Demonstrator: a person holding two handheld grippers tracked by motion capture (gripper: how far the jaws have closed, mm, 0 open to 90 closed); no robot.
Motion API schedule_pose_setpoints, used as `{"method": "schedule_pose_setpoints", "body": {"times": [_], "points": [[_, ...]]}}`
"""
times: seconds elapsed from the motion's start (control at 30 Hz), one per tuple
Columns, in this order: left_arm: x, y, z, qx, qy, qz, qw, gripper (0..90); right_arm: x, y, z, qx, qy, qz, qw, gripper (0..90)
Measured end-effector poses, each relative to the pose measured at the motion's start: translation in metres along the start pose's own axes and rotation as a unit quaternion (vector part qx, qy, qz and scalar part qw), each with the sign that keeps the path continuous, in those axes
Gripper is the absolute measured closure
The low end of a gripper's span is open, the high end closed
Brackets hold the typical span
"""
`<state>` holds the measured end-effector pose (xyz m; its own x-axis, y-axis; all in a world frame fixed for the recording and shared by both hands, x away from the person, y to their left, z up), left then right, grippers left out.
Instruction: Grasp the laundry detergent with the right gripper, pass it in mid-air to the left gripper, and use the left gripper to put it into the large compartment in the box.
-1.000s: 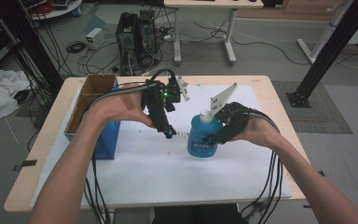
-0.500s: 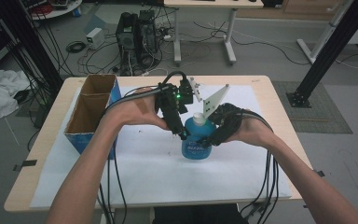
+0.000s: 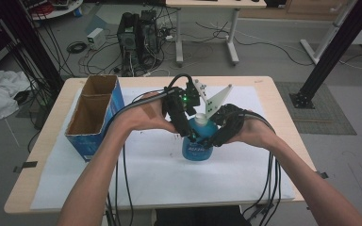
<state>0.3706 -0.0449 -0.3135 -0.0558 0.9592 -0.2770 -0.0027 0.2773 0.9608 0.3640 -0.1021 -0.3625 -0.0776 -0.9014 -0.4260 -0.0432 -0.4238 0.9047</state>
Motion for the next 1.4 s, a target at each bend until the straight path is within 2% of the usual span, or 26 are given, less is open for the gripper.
{"method": "schedule_pose_setpoints", "body": {"times": [0.13,0.17,0.27,0.3,0.33,0.53,0.63,0.77,0.9,0.93,0.97,1.03,1.07,1.1,1.17,1.2,1.27,1.4], "points": [[-0.002,-0.004,-0.001,0.004,0.008,-0.017,0.9998,17.0,-0.001,0.000,0.001,-0.003,-0.001,-0.002,1.0000,45.7],[-0.001,-0.003,0.000,-0.001,0.000,-0.012,0.9999,17.0,-0.001,0.001,0.001,-0.003,0.000,-0.001,1.0000,45.7],[-0.002,-0.003,-0.001,0.005,0.002,-0.020,0.9998,18.8,0.001,0.002,0.000,-0.004,0.002,0.008,1.0000,45.7],[-0.003,-0.004,-0.001,0.000,0.005,-0.023,0.9997,18.8,0.001,0.002,0.000,-0.004,0.002,0.008,1.0000,45.7],[-0.002,-0.004,0.001,-0.006,0.001,-0.018,0.9998,18.9,0.001,0.001,0.000,-0.001,0.001,0.004,1.0000,45.7],[-0.004,-0.008,0.000,0.002,0.004,-0.017,0.9999,18.9,0.000,0.000,0.000,-0.003,0.000,0.004,1.0000,45.7],[-0.005,-0.010,-0.001,0.006,-0.003,-0.018,0.9998,22.0,0.001,-0.001,0.000,-0.004,0.000,0.006,1.0000,45.7],[-0.005,-0.012,0.001,-0.001,-0.001,-0.017,0.9999,23.3,0.001,-0.001,-0.002,0.001,0.004,0.001,1.0000,45.7],[-0.006,-0.013,0.000,0.003,0.001,-0.019,0.9998,23.3,0.001,0.000,-0.003,-0.001,0.006,0.001,1.0000,45.7],[-0.003,-0.013,0.002,0.002,-0.019,-0.002,0.9998,23.3,-0.004,-0.002,0.002,-0.016,0.001,-0.018,0.9997,45.6],[-0.003,-0.013,0.002,0.002,-0.019,-0.002,0.9998,23.3,-0.004,-0.002,0.002,-0.016,0.001,-0.018,0.9997,45.6],[-0.007,-0.016,-0.001,0.006,0.002,-0.018,0.9998,24.1,-0.005,-0.001,0.003,-0.019,0.000,-0.017,0.9997,45.6],[-0.007,-0.016,-0.001,0.006,0.002,-0.018,0.9998,24.9,-0.035,-0.008,-0.016,0.014,0.177,-0.128,0.9757,45.6],[-0.005,-0.015,0.001,0.005,-0.012,-0.006,0.9999,24.9,-0.035,-0.008,-0.017,0.017,0.179,-0.127,0.9755,45.6],[-0.005,-0.017,0.000,0.006,-0.006,-0.008,0.9999,24.9,-0.034,-0.008,-0.016,0.015,0.176,-0.126,0.9762,45.6],[-0.006,-0.017,0.000,0.006,-0.004,-0.010,0.9999,24.9,-0.036,-0.009,-0.017,0.015,0.185,-0.129,0.9741,45.6],[-0.004,-0.018,0.002,0.004,-0.008,-0.003,1.0000,24.9,-0.034,-0.009,-0.016,0.013,0.177,-0.126,0.9760,45.6],[-0.004,-0.017,0.002,0.003,-0.016,0.001,0.9999,28.2,-0.035,-0.009,-0.016,0.014,0.178,-0.127,0.9757,45.6]]}}
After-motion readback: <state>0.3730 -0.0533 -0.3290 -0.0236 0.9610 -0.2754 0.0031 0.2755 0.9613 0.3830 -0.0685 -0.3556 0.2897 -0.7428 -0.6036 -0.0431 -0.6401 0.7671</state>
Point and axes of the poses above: each handheld gripper's, and its own axes: y roughly backward along the jaws, x roughly out of its underside, z roughly to its left, the point moved 10 cm from there along -y, roughly forward along the jaws, and after that the axes turned 12 degrees about z, right-handed, at the moved point
